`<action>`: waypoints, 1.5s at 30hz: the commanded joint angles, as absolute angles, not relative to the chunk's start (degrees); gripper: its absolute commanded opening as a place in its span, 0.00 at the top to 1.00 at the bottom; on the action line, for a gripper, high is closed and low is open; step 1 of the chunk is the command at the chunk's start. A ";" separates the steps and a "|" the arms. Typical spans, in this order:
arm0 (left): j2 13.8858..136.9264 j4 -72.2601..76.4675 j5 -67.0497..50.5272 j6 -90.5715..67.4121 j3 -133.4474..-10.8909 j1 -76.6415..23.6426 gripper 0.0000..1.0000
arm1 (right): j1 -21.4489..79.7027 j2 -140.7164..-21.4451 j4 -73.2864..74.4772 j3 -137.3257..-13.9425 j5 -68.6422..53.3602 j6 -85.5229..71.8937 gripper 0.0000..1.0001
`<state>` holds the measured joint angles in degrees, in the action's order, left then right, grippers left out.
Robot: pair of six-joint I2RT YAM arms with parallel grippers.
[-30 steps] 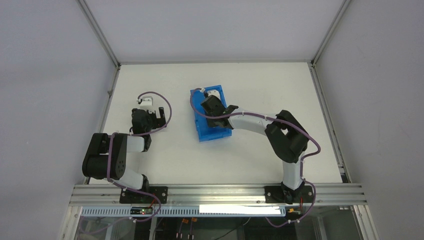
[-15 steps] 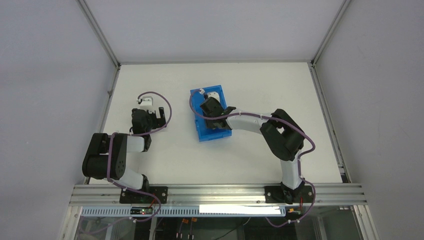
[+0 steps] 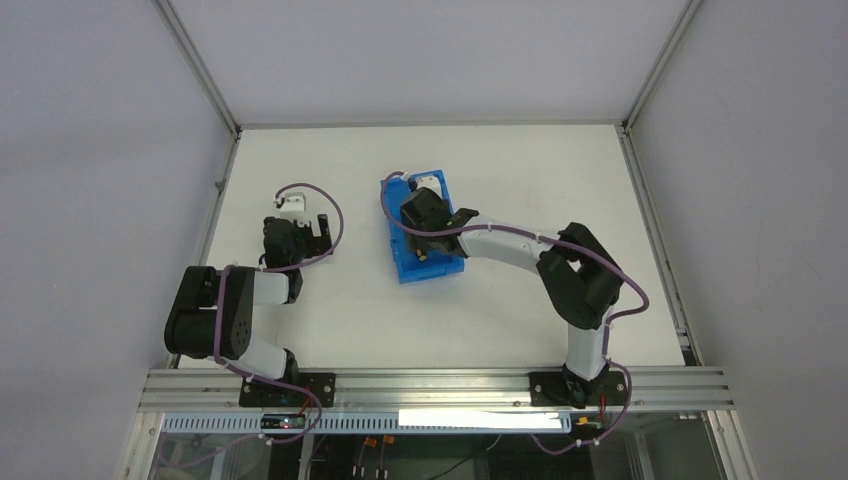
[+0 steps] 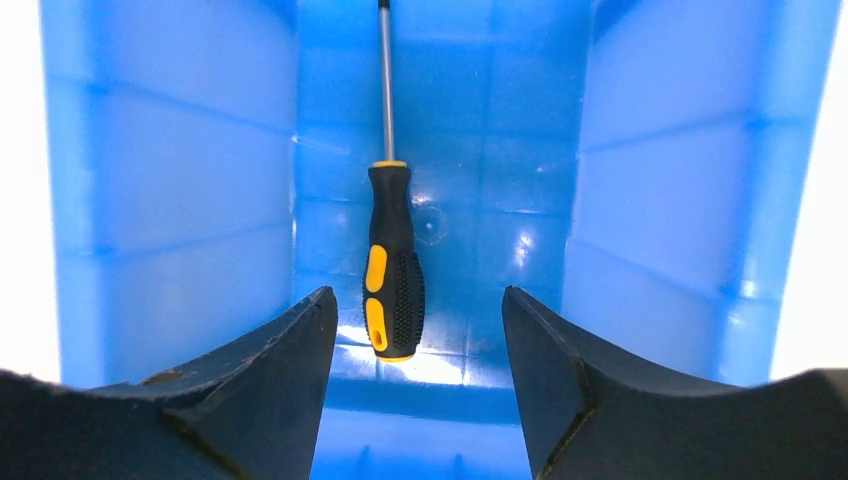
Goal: Put the screwdriver in the bin
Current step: Place the screwdriver in the bin, then reset both arms
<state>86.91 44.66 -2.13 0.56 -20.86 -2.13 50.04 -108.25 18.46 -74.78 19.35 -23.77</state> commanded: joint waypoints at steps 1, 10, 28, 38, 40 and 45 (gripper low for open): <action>86.30 46.54 -3.69 0.14 -21.71 -1.41 0.00 | 50.45 -102.10 20.32 -79.04 21.44 -22.37 0.36; 86.27 46.53 -3.87 0.10 -21.71 -1.36 0.00 | 50.61 -97.60 25.17 -84.97 21.53 -19.91 0.36; 86.31 46.60 -3.94 0.10 -21.71 -1.32 0.00 | 50.63 -96.51 32.17 -102.49 22.60 -11.46 0.35; 86.29 46.64 -3.95 0.11 -21.71 -1.32 0.00 | 50.47 -95.27 31.99 -103.28 24.72 -8.47 0.26; 86.31 46.63 -3.92 0.17 -21.73 -1.30 0.00 | 50.39 -94.88 31.66 -102.51 25.51 -8.11 0.14; 86.30 46.63 -3.96 0.10 -21.71 -1.23 0.00 | 48.63 -93.10 31.38 -99.10 26.62 -6.73 0.01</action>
<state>86.91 44.66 -3.18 0.56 -20.86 -2.11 49.93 -97.80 32.47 -100.42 24.12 -8.80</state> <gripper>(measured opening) 0.996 0.990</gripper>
